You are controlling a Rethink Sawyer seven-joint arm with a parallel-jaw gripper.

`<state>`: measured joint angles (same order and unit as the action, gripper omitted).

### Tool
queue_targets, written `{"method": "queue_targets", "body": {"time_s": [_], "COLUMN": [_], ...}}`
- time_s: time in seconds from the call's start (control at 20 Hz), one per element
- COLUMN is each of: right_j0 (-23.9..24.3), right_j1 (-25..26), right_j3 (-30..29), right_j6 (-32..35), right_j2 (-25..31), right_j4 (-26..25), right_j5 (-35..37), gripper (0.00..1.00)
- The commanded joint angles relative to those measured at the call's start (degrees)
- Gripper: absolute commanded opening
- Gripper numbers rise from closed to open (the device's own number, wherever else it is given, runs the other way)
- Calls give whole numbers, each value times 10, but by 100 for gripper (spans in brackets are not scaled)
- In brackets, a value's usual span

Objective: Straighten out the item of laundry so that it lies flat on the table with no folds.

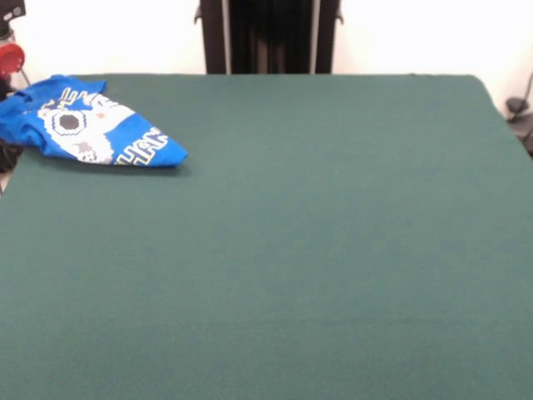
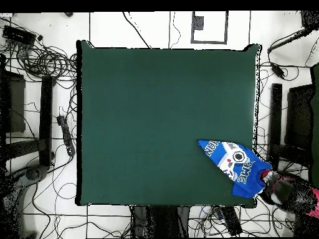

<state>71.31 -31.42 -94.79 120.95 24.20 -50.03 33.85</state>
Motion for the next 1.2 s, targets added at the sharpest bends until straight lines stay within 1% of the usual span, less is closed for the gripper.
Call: {"method": "queue_targets", "body": {"time_s": [0.05,0.1,0.45,0.75,0.85,1.05,1.2], "right_j0": [97,95,103,86,69,32,2], "right_j1": [18,23,32,53,59,63,66], "right_j3": [-41,-34,-30,-12,-5,-7,2], "right_j6": [-296,-300,-291,-286,-266,-197,-159], "right_j2": [104,103,115,100,88,62,46], "right_j4": [24,26,17,2,-4,-12,-3], "right_j5": [42,57,62,48,41,11,11], "gripper": [0,0,0,0,0,0,0]}}
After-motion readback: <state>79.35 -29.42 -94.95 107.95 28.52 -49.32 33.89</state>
